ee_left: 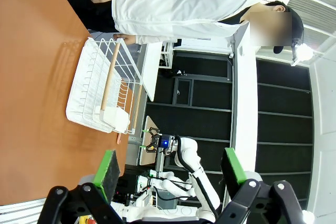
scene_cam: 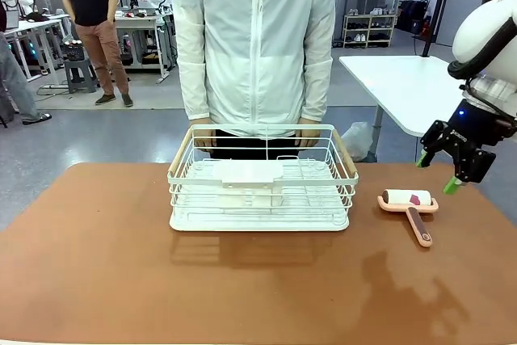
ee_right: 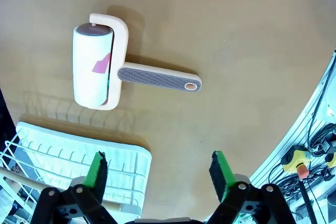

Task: Clean the table.
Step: Place the Lint Roller down when the Dish drying rack is positioned in the middle of the table.

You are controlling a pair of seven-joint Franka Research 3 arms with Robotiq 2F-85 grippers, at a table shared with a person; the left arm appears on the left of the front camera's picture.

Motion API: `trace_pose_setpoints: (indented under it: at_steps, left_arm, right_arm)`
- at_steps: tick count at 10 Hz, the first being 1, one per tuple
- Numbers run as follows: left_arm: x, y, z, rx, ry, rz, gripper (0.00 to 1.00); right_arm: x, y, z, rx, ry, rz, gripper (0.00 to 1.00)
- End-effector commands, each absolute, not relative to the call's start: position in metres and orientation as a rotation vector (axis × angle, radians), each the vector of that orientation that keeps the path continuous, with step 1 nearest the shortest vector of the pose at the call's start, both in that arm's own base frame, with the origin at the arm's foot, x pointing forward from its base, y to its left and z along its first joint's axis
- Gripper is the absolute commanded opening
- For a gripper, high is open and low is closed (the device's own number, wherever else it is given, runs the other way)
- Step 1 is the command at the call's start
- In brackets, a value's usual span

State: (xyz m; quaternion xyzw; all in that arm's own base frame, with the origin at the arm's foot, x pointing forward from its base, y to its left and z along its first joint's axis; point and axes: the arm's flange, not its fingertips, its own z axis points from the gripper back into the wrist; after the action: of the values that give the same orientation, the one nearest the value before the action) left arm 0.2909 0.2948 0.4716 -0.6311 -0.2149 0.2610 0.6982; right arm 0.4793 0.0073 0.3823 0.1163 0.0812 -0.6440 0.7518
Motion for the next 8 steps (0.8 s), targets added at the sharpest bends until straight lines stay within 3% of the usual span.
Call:
trace_pose_setpoints:
  at_steps: [1, 8]
  left_arm:
    - [0.2891, 0.2975, 0.4728, -1.422, -0.484, 0.566, 1.00]
    - [0.2891, 0.2975, 0.4728, -1.422, -0.484, 0.566, 1.00]
  right_arm:
    - [0.4800, 0.0082, 0.3833, 0.268, 0.164, -1.409, 1.00]
    - [0.4800, 0.0082, 0.3833, 0.268, 0.164, -1.409, 1.00]
